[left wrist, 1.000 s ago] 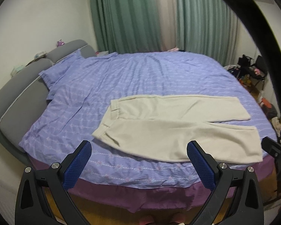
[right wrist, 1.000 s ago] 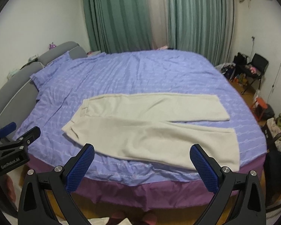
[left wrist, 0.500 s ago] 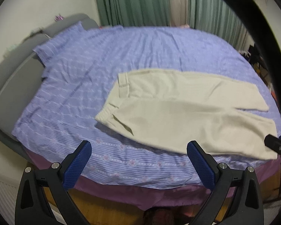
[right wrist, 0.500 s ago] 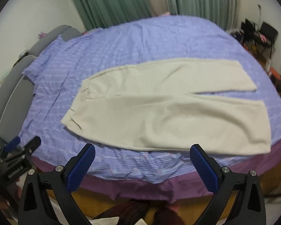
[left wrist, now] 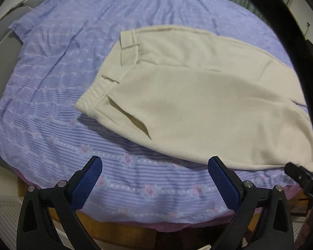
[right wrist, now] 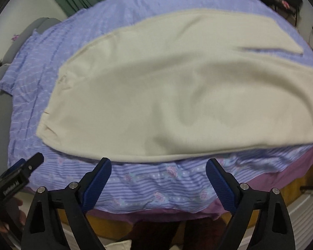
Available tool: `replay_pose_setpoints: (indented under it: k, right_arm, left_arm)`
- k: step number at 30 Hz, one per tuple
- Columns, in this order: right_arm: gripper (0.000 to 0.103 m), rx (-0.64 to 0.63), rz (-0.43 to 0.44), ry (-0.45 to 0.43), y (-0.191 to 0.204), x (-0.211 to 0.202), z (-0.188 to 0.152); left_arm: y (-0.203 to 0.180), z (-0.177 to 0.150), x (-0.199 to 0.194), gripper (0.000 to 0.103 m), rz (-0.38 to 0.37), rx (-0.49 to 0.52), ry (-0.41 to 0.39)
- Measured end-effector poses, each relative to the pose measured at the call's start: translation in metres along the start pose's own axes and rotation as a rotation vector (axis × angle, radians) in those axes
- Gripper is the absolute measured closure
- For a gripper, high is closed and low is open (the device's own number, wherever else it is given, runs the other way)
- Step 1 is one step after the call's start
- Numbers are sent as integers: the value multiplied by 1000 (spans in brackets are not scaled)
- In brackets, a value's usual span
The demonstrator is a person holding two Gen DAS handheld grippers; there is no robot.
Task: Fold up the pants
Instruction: 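Move both tools down toward the cream trousers' leg hems, then grasp one trouser leg hem with the right tool while the left tool grasps the other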
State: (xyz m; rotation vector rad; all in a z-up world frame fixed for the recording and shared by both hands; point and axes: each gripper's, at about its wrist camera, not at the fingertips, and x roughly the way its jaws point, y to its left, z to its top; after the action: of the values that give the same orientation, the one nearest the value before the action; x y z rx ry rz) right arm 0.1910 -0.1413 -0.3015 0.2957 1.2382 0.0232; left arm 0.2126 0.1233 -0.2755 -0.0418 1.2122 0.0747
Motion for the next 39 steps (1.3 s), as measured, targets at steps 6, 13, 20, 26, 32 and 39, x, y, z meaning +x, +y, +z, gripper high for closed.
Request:
replay_pose_setpoints:
  k: [6, 13, 20, 26, 32, 39]
  right_arm:
    - [15, 25, -8, 54, -4, 37, -1]
    - [18, 115, 17, 86, -10, 67, 7]
    - [21, 156, 20, 118, -15, 86, 7]
    - [21, 202, 51, 137, -20, 90, 1]
    - [25, 237, 74, 91, -32, 90, 13]
    - [71, 178, 16, 83, -35, 84, 36]
  left_arm:
    - [0, 7, 44, 0, -8, 2, 56]
    - [1, 17, 85, 6, -38, -46, 127]
    - [15, 30, 107, 15, -87, -157, 174]
    - [12, 37, 110, 20, -94, -147, 171]
    - [8, 37, 113, 36, -101, -137, 171]
    - [23, 44, 94, 77, -95, -169, 142]
